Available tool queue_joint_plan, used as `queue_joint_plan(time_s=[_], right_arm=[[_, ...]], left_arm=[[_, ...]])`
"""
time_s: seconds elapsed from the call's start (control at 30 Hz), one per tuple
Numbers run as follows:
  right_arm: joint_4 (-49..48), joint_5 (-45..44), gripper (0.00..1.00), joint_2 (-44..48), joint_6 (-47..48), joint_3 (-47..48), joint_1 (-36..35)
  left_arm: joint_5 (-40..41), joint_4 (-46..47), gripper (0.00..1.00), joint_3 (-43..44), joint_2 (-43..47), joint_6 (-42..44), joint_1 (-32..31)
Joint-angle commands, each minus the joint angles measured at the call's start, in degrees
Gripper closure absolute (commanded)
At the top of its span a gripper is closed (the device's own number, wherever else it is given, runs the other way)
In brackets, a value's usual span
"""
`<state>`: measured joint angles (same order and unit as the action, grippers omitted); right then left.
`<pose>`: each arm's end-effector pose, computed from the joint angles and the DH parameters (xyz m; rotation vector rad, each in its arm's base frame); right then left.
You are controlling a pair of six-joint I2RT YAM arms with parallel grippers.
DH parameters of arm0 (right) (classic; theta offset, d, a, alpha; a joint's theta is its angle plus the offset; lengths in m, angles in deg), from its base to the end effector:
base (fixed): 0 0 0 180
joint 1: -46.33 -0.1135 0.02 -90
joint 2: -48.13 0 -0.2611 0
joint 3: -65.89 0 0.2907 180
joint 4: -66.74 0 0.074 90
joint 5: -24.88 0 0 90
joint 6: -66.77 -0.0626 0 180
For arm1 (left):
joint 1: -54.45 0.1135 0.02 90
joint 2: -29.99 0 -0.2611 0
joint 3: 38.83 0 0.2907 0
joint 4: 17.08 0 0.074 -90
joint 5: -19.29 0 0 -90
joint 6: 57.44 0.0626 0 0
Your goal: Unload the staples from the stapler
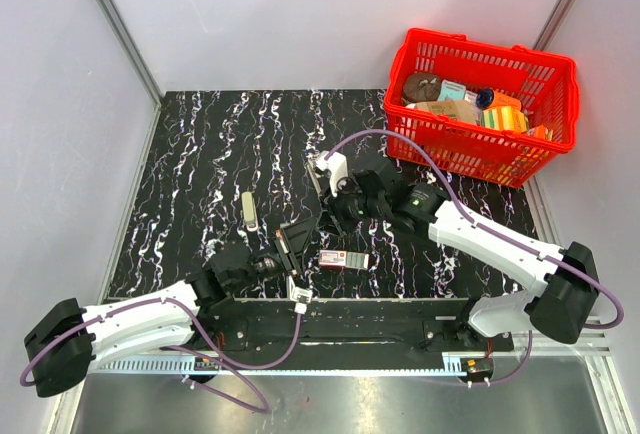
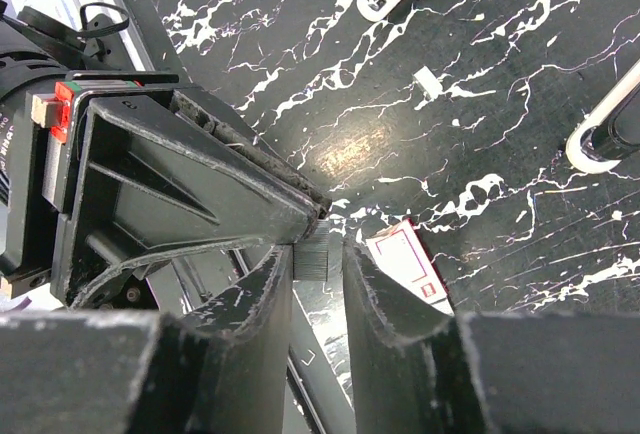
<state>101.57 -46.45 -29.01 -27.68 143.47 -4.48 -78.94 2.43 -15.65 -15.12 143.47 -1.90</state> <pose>0.2136 0.2937 0.2950 -1.0746 2.0097 0.8859 0.1262 -0.2058 0.1842 1.6466 0.0697 0.6173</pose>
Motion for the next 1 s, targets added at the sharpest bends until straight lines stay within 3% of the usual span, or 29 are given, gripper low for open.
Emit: queue_joint_plan(time_s=[0.0,0.37,0.4,0.5,0.6,0.8,0.9,0.97], right_arm=[[-4.5,-1.4,0.71,0.1,-0.5,2.0,-0.7],[-3.9,-3.4,0.92,1.4,-1.0,1.3,-0.7],[-3.9,-3.8,0.94,1.6,-1.1,1.0,-0.7],[-3.1,-5.4,0.98,1.9,-1.4,0.1,-0.7],[-1.7,-8.3,1.00,2.3,-1.4,-1.0,-0.7],[1.9,-15.9,1.00,2.9,-3.1,-1.9,-0.6],[4.1,-20.3,1.00,2.4,-5.2,-1.6,-0.6],[5.4,-23.4,1.00,1.8,-7.5,-1.5,-0.6]], left_arm=[[-1.0,2.5,1.00,2.2,0.4,-0.4,-0.2],[-1.4,3.6,0.94,1.9,0.2,-1.1,-0.2],[-1.3,3.7,0.86,2.1,0.1,-1.5,-0.2],[-0.3,5.5,0.46,2.4,-0.3,-3.6,-0.2],[3.0,4.4,0.27,4.8,-0.3,-6.9,-0.2],[6.7,-0.6,0.13,7.0,2.5,-12.1,-0.2],[12.1,-11.8,0.07,11.6,2.4,-18.9,-0.2],[17.8,-21.5,0.07,18.0,-1.5,-28.1,0.1]])
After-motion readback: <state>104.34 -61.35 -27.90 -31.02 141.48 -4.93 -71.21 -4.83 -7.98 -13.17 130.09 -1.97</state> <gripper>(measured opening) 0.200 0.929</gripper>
